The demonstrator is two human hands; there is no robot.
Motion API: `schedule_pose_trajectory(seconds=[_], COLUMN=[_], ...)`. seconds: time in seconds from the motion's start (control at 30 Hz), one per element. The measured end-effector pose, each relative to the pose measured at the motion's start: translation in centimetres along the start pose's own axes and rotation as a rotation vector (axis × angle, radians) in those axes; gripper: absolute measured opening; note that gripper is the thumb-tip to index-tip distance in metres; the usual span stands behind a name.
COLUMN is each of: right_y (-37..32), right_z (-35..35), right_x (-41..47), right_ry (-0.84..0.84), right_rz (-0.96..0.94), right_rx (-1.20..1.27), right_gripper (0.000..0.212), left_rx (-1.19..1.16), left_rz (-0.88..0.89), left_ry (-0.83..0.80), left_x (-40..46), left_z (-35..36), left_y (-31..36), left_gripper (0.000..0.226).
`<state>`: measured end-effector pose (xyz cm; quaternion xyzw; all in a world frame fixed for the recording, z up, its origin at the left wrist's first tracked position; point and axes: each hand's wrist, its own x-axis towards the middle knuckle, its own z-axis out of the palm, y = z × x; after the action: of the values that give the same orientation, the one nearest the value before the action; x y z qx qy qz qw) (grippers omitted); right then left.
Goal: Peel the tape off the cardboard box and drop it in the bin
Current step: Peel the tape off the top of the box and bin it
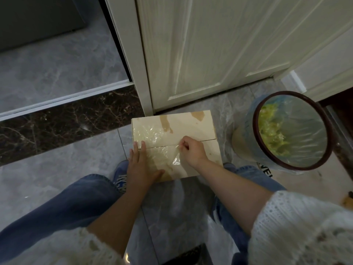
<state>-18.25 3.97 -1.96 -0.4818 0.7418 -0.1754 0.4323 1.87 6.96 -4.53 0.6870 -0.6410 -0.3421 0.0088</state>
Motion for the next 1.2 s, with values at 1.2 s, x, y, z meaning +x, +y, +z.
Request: schedule_pose_trajectory(seconds=[1.2], right_y=[-3.8], right_z=[-10.3], right_x=[1.0], right_ry=[-0.150], right_rz=[0.279], right_rx=[0.657], right_gripper=[0.022], left_rx=[-0.146], left_rz=[-0.162], left_ry=[-0.102], left_x=[0.7], left_z=[-0.6], left_y=[0.8], left_gripper=[0.141])
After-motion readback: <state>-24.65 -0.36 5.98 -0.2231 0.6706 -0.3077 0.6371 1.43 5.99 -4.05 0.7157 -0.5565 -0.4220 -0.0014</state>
